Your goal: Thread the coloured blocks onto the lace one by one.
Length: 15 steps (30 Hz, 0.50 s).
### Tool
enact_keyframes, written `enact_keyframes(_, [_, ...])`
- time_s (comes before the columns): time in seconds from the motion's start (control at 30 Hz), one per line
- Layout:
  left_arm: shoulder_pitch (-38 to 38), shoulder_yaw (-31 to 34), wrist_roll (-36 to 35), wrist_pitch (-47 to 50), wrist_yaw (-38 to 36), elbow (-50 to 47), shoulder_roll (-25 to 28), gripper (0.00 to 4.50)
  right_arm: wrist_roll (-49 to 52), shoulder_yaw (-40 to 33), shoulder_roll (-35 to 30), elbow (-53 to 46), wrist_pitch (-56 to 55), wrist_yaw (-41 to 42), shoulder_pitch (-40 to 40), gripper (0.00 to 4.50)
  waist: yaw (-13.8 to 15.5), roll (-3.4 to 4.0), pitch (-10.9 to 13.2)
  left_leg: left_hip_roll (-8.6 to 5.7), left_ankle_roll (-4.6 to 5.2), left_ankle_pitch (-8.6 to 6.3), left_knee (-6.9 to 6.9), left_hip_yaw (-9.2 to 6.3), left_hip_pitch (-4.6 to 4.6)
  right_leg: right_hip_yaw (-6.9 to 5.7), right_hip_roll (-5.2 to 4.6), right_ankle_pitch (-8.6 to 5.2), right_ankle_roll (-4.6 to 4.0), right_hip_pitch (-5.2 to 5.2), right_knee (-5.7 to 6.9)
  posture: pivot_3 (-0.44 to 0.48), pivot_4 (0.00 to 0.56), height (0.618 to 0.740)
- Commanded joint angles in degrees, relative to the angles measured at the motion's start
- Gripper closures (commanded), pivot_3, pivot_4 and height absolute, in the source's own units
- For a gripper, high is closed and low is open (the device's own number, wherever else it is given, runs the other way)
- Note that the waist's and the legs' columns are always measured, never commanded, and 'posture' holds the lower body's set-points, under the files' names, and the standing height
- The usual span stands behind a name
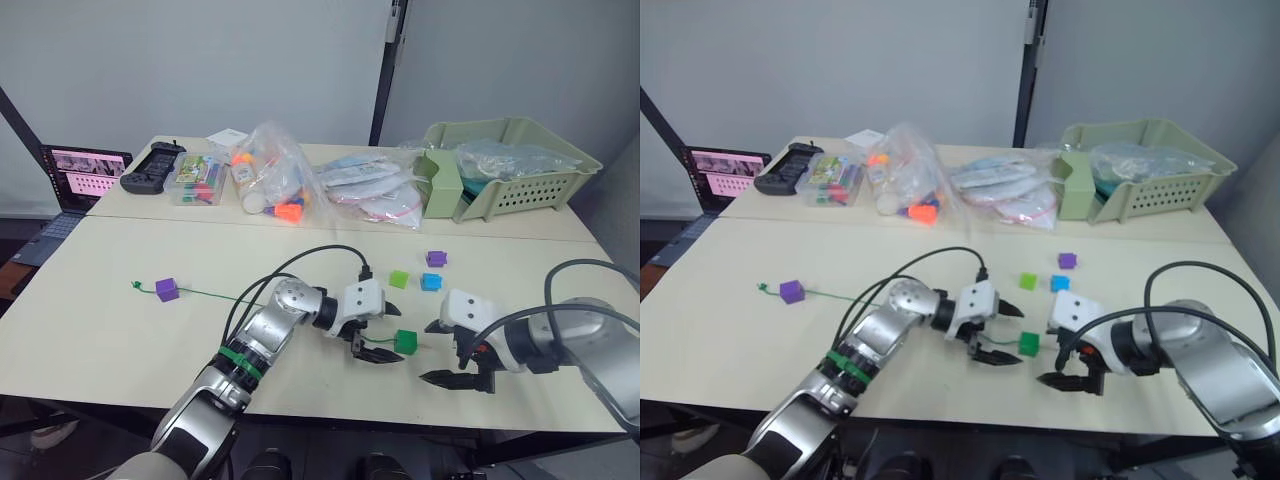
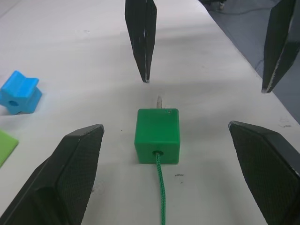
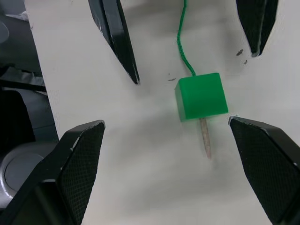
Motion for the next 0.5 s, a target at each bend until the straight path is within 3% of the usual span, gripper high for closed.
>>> enact_keyframes(0.03, [-2.1,-0.5,1.1,-2.4,0.7,2.3,-1.6,0.0,2.0,-4.5,-1.1,-3.9,2.5,-2.3,2.5,0.03,0.1,0.0,0.0,0.0,0.0,0.0,-0.01,0.0,-0.01,-0.01,0.0,0.0,0.0,0.0,0.0,0.0,0.15,0.737])
enact_keyframes(0.43, [-4.3,-0.8,3.0,-6.0,0.1,8.7,-4.2,0.0,6.9,-16.2,-1.4,-10.0,7.2,-7.2,13.2,0.03,0.2,-0.02,0.0,0.0,0.0,0.0,-0.01,0.0,-0.01,0.0,0.01,-0.01,0.01,0.02,-0.03,0.0,0.15,0.737])
enact_keyframes(0.5, [-4.6,-0.6,3.2,-6.5,0.5,9.6,-4.5,0.56,7.7,-16.9,-1.4,-10.3,7.3,-7.9,13.8,0.0,0.2,-0.02,0.0,-0.01,0.0,0.0,0.0,0.0,-0.02,0.0,0.01,-0.01,0.01,0.02,-0.03,0.0,0.15,0.737])
